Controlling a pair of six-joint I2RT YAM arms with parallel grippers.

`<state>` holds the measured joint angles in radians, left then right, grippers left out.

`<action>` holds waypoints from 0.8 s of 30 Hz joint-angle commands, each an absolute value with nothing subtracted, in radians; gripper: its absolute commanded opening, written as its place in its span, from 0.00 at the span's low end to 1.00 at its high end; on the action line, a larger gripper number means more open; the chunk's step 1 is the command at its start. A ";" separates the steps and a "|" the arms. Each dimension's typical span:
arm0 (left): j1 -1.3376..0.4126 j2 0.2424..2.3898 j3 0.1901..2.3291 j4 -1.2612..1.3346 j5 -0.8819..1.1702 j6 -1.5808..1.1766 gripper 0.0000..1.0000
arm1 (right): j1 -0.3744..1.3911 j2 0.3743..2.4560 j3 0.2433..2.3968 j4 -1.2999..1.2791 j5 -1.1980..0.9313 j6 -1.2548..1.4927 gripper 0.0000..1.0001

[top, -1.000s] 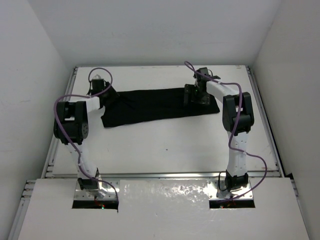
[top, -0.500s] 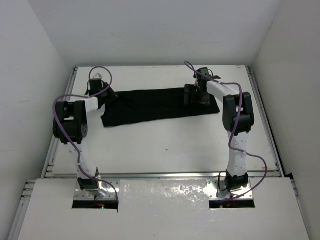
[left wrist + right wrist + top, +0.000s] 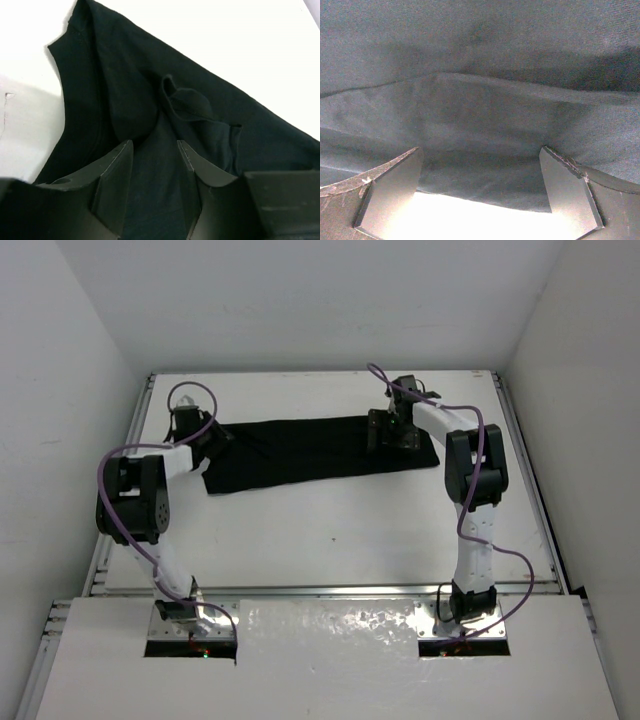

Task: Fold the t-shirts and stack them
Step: Fold the other side of the tshirt into a rectangle

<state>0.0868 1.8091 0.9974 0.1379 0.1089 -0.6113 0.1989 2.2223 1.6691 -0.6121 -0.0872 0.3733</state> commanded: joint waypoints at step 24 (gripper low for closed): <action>0.094 1.571 0.870 0.123 -0.072 -0.677 0.00 | 0.213 2.224 1.690 -0.630 -0.092 0.382 0.99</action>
